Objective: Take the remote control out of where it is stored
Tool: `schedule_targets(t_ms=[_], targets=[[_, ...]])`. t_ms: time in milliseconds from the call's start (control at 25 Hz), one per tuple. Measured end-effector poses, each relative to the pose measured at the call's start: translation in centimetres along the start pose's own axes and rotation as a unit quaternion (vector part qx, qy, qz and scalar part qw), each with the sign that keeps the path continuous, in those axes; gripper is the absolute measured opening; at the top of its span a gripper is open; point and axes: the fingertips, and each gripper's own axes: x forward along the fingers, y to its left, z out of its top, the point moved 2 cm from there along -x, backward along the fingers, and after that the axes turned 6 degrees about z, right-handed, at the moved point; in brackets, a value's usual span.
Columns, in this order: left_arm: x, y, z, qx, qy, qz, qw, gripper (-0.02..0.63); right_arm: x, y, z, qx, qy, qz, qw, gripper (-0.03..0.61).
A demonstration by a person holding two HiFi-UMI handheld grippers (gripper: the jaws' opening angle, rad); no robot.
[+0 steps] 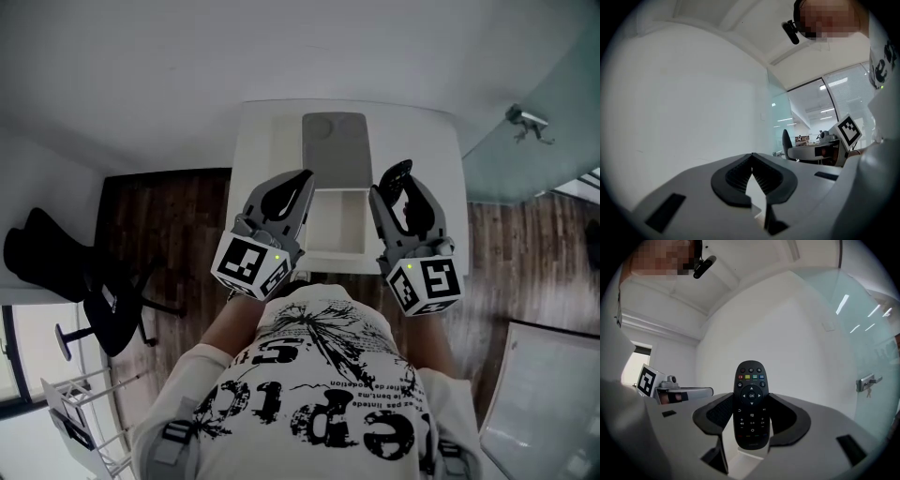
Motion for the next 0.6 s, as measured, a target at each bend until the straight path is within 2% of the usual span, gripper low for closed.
schedule_targets(t_ms=[280, 600], targets=[[-3.0, -4.7, -0.7, 0.014, -0.006, 0.025, 0.9996, 0.006, -4.5, 0.8, -1.1, -0.004, -0.008, 0.028, 1.000, 0.238], [-6.0, -7.4, -2.4, 0.014, -0.008, 0.036, 0.9992, 0.006, -7.1, 2.5, -2.7, -0.022, -0.024, 0.043, 0.999, 0.238]])
